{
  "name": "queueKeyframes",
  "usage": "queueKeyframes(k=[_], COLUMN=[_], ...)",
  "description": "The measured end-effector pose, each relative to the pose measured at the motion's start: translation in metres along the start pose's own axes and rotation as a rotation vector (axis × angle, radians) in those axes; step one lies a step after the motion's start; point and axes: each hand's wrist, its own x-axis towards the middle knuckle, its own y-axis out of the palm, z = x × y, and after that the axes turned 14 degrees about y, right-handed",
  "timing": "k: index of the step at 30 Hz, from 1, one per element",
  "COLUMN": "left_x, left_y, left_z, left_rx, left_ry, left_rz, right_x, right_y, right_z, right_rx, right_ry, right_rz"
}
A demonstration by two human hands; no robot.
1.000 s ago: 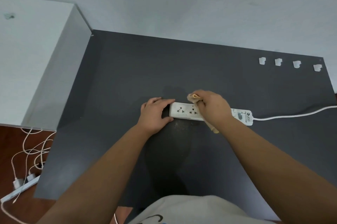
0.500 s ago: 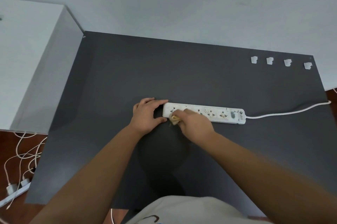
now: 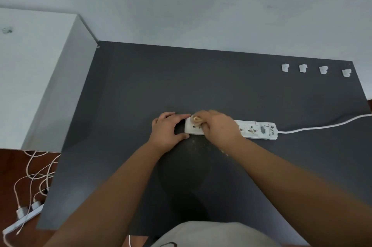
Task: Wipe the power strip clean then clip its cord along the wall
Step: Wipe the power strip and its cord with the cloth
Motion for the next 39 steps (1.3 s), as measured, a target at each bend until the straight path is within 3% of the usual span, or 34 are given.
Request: queueKeyframes(k=[3, 8, 13, 16, 19, 23, 28, 33, 39], left_x=[0.001, 0.0, 0.005, 0.013, 0.029, 0.054, 0.068, 0.067, 0.067], left_y=[-0.003, -0.003, -0.007, -0.005, 0.01, 0.027, 0.04, 0.043, 0.044], left_z=[-0.002, -0.003, -0.011, -0.032, -0.055, -0.059, -0.045, -0.043, -0.04], left_rx=[0.018, 0.012, 0.047, -0.001, 0.009, 0.199, 0.376, 0.426, 0.407], left_ry=[-0.002, 0.009, -0.02, -0.041, -0.01, -0.118, -0.085, -0.102, -0.101], left_rz=[0.011, 0.005, 0.104, 0.142, -0.002, -0.168, -0.061, -0.072, -0.069], right_x=[0.01, -0.015, -0.008, -0.009, -0.011, -0.01, -0.013, -0.037, -0.017], right_y=[-0.001, 0.013, -0.015, -0.016, -0.006, 0.004, 0.005, 0.011, -0.003], right_z=[-0.001, 0.004, -0.048, -0.063, -0.06, -0.059, -0.055, -0.051, -0.073], right_rx=[-0.022, -0.14, 0.15, 0.121, 0.111, 0.095, 0.084, 0.031, 0.175], right_ry=[0.082, -0.062, 0.231, 0.293, 0.268, 0.294, 0.272, 0.036, 0.268], right_rz=[-0.009, 0.157, -0.156, -0.137, -0.128, -0.146, -0.121, 0.021, -0.207])
